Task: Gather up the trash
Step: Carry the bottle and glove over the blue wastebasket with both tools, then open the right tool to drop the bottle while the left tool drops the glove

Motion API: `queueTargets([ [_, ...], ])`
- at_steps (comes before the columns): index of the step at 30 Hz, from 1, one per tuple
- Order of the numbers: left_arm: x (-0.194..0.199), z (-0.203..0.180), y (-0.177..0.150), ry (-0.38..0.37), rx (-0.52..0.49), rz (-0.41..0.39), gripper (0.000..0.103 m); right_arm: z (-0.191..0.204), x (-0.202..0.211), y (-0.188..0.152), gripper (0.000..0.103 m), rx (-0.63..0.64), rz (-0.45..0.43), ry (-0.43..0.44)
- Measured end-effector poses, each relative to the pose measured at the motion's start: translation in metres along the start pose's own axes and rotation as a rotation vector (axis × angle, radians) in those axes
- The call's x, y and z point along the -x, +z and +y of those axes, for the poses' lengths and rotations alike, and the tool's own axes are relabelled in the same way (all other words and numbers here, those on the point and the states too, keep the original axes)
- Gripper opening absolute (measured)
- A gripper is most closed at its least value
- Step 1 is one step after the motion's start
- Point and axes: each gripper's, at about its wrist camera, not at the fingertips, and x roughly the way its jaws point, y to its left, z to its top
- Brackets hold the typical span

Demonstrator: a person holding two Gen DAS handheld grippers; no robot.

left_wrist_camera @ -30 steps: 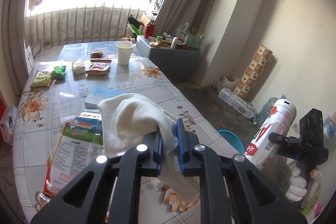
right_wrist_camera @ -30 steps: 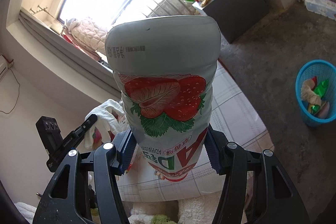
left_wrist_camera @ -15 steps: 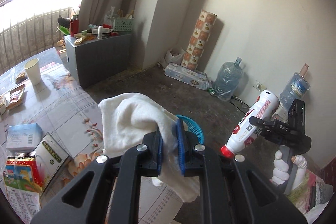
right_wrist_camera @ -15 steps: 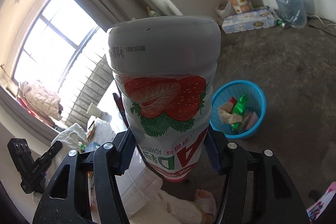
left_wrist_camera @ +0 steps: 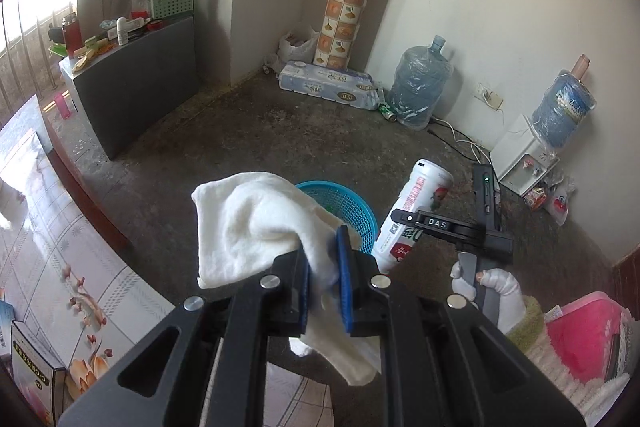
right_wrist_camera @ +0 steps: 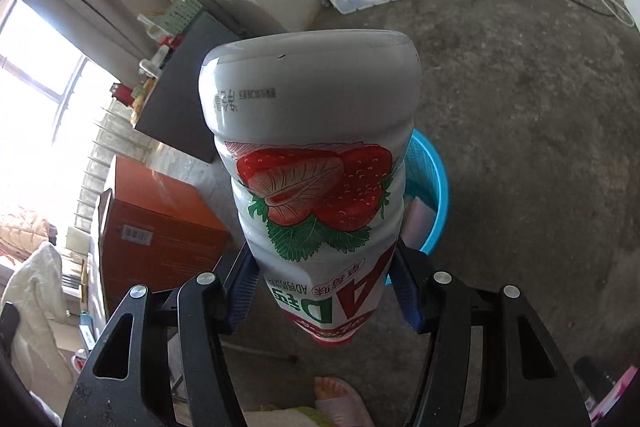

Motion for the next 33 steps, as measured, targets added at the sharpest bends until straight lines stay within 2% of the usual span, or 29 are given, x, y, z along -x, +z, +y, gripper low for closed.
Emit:
queueTargets([
  [5,-0.038,-0.001,0.012,0.001,-0.029,0.066,0.012,-0.026,-0.074,0.011,0.062,-0.035,0.153,-0.049],
  [8,-0.057,-0.001,0.019,0.001,-0.033,0.101,0.012,-0.043,-0.102,0.013,0.065,-0.067,0.183,-0.114],
  [15,-0.086,-0.002,0.025,-0.001,-0.04,0.15,0.012,-0.059,-0.108,0.015,0.065,-0.075,0.164,-0.128],
  [27,-0.108,-0.002,0.033,-0.002,-0.042,0.192,0.012,-0.065,-0.104,0.009,0.065,-0.097,0.139,-0.106],
  [33,-0.149,-0.008,0.037,-0.023,-0.051,0.29,0.012,-0.065,-0.079,-0.007,0.065,-0.108,0.107,-0.06],
])
